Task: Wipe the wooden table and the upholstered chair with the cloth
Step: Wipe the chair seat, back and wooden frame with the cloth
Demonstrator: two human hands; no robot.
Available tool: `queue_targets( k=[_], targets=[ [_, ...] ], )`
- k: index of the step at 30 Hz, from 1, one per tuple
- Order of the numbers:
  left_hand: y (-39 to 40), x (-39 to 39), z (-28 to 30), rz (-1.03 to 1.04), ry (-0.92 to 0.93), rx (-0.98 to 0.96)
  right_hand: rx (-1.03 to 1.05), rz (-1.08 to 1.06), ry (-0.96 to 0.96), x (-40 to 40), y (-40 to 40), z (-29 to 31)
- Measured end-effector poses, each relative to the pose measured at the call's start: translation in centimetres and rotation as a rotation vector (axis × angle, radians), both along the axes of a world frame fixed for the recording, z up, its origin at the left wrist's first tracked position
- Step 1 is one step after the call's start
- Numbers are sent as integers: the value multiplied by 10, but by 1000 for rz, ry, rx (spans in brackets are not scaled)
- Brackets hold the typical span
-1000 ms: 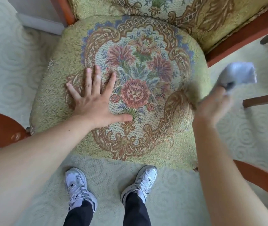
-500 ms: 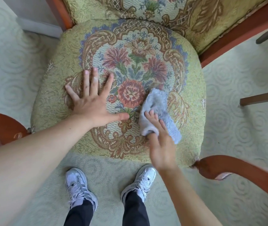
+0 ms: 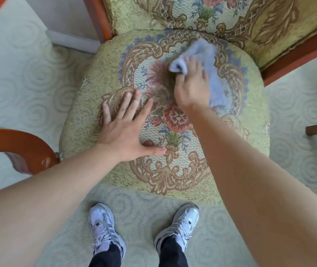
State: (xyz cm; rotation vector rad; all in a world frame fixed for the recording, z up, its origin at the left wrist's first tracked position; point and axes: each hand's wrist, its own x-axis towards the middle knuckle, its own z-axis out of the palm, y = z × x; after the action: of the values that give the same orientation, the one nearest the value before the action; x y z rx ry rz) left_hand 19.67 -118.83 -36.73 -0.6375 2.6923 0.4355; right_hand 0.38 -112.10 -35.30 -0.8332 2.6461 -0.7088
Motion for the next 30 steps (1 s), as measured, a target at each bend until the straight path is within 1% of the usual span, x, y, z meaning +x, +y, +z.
queue_targets(
  k=[1, 3, 5, 8, 12, 14, 15, 16, 17, 19, 21, 22, 24, 26, 30],
  targets=[
    [-2, 0, 1, 4, 10, 10, 9, 133, 44, 12, -6, -3],
    [-5, 0, 4, 27, 19, 41, -33, 241, 42, 30, -5, -4],
    [-6, 3, 6, 27, 23, 53, -81, 280, 2, 43, 11, -1],
    [-5, 7, 10, 31, 19, 84, -79, 379, -64, 69, 54, 6],
    [-5, 13, 16, 11, -17, 88, -108, 359, -222, 107, 103, 22],
    [-6, 16, 19, -8, -43, 78, -69, 260, -306, 122, 119, 29],
    [-6, 18, 20, -16, -58, 71, -33, 151, -375, 128, 123, 34],
    [-6, 20, 23, -21, -73, 71, -42, 11, -472, 132, 124, 41],
    [-6, 21, 27, -26, -91, 79, -122, -142, -579, 132, 124, 48],
    [-6, 21, 40, -43, -136, 101, -349, -436, -749, 127, 122, 69],
    [-9, 19, 63, -23, -140, 132, -548, -663, -834, 120, 118, 96],
    [-12, 17, 76, 0, -112, 145, -634, -746, -857, 114, 116, 110],
    [-22, 9, 105, 19, -51, 141, -744, -825, -874, 99, 107, 137],
    [-34, -4, 136, 8, 1, 116, -805, -833, -869, 81, 98, 165],
    [-61, -43, 195, -1, 96, 44, -1009, -909, -963, 41, 74, 226]
  ],
)
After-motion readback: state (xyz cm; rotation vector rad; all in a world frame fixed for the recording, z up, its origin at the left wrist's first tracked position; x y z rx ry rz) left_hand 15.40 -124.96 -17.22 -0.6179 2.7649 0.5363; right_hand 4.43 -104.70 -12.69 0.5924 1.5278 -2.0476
